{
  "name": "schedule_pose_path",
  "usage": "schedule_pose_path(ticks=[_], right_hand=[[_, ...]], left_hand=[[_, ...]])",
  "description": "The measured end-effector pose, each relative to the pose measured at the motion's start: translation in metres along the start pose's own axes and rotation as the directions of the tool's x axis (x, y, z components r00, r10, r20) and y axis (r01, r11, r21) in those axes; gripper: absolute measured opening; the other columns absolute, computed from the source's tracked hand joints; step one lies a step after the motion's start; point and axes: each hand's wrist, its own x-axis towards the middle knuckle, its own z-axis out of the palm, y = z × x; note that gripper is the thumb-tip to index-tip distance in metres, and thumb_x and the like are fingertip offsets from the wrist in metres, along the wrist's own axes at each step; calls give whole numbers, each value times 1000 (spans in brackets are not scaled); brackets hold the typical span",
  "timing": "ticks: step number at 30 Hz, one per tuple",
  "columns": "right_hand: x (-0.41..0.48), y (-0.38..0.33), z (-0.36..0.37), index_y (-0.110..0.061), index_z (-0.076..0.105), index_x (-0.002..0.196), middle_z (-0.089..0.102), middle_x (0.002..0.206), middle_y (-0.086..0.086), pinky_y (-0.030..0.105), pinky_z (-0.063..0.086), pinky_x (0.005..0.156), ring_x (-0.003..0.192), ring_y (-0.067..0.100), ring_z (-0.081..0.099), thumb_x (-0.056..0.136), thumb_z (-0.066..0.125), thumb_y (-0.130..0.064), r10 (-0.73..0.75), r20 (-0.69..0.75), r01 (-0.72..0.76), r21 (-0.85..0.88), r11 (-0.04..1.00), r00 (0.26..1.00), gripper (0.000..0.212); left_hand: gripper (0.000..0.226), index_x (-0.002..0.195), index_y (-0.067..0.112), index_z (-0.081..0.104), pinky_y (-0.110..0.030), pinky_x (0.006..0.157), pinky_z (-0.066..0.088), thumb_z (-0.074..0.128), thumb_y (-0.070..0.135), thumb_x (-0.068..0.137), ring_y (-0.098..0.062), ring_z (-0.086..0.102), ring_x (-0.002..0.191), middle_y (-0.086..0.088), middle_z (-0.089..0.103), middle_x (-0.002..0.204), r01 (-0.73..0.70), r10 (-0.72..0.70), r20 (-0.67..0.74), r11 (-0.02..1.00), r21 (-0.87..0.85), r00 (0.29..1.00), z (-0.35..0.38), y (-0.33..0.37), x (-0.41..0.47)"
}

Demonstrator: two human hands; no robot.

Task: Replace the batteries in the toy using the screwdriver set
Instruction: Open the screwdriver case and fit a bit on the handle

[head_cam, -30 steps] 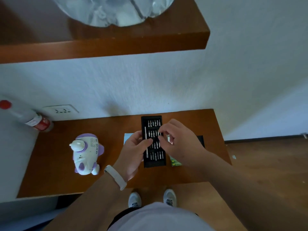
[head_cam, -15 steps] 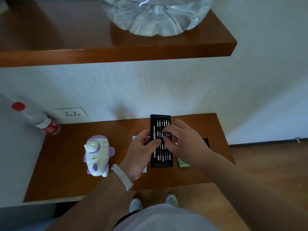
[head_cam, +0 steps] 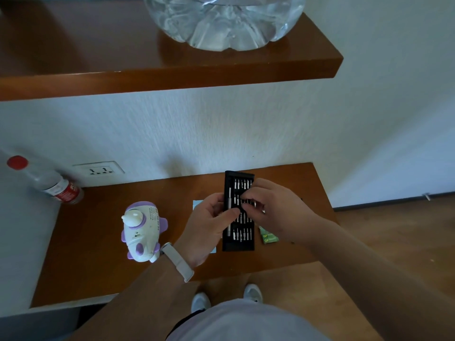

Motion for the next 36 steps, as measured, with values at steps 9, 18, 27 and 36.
schedule_pose_path(ticks=[9,18,27,36], right_hand=[[2,4,-5,-13,72,98,64,92,-1,22,50,57,72,11,59,90,67,-21,-50,-9,50,-43,998,999,12],[2,10,3,-11,70,86,62,80,1,23,46,45,56,15,57,91,46,-30,-149,-36,145,-103,984,988,31],[0,18,2,-9,66,78,58,72,1,25,41,40,50,15,50,91,47,-25,-199,-78,188,-129,974,977,27],[-5,26,-1,-13,69,88,54,82,-7,17,42,55,64,6,49,89,65,-21,-106,63,106,-4,994,992,10]], left_hand=[[25,120,12,64,-32,74,58,59,8,96,-25,73,96,-9,75,104,7,-7,24,1000,-9,1000,2,5,0],[23,118,13,65,-34,76,59,60,8,96,-25,73,96,-7,76,102,30,-30,12,999,-11,999,6,2,-2],[22,117,13,65,-31,72,58,59,7,96,-26,73,95,-9,76,103,38,-38,13,999,-31,999,14,3,-1],[24,119,10,65,-32,72,59,59,6,96,-25,73,95,-11,75,106,70,-69,12,996,-60,998,16,-5,-4]])
